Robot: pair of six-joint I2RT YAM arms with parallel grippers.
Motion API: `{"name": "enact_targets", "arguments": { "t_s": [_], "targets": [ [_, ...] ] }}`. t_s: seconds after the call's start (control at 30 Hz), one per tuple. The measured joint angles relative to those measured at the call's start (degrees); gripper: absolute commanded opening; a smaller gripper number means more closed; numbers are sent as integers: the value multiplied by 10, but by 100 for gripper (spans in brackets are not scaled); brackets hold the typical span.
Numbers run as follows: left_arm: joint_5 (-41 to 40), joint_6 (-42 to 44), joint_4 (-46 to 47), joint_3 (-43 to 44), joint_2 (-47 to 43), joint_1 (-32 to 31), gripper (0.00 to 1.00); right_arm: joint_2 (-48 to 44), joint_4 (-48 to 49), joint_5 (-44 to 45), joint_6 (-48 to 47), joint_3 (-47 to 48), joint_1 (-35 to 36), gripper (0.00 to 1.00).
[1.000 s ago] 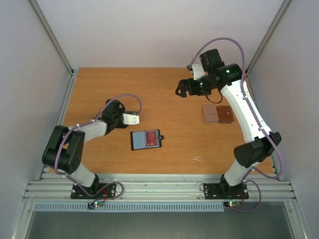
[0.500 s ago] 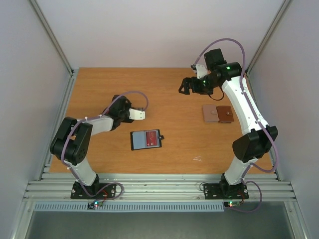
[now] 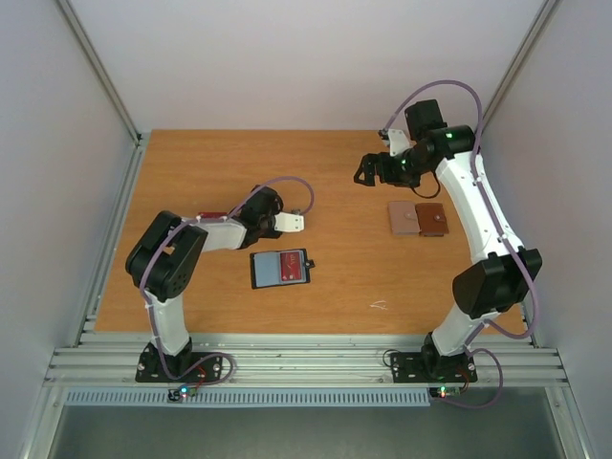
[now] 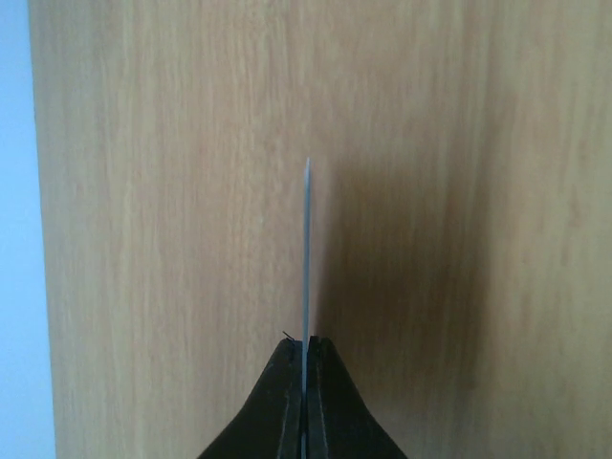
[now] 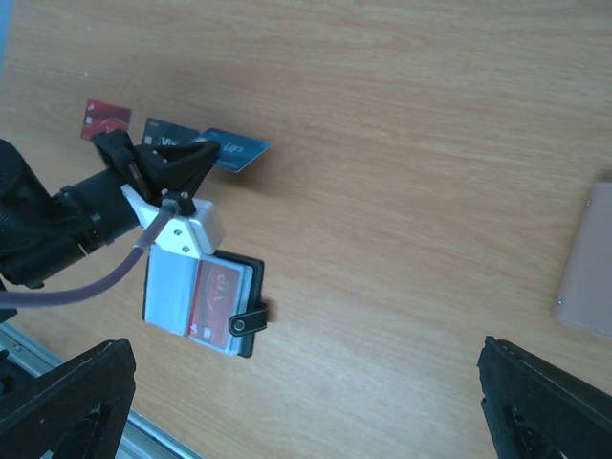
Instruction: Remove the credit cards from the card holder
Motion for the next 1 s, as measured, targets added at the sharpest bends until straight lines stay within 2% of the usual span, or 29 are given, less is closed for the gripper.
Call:
{"name": "enact_targets", "arguments": {
  "t_s": [0.4,0.47,0.6,0.73,1.0],
  "targets": [
    [-16,-7,11,9,20,-12,1,-26,1,-1,-5,-15,-10,99],
    [-16,-5,15,9,20,-12,5,-26,2,-3,-5,-15,-10,98],
    [-7,2,16,4,20,-13,22,-26,2,-5,-6,-15,-10,99],
    [-1,-2,11,-5,16,-18,34,-26,3,-7,-6,-15,-10,99],
    [8,-33,-19,-10,-7,-30,44,-26,3,-14,-7,-15,-10,99]
  ]
}}
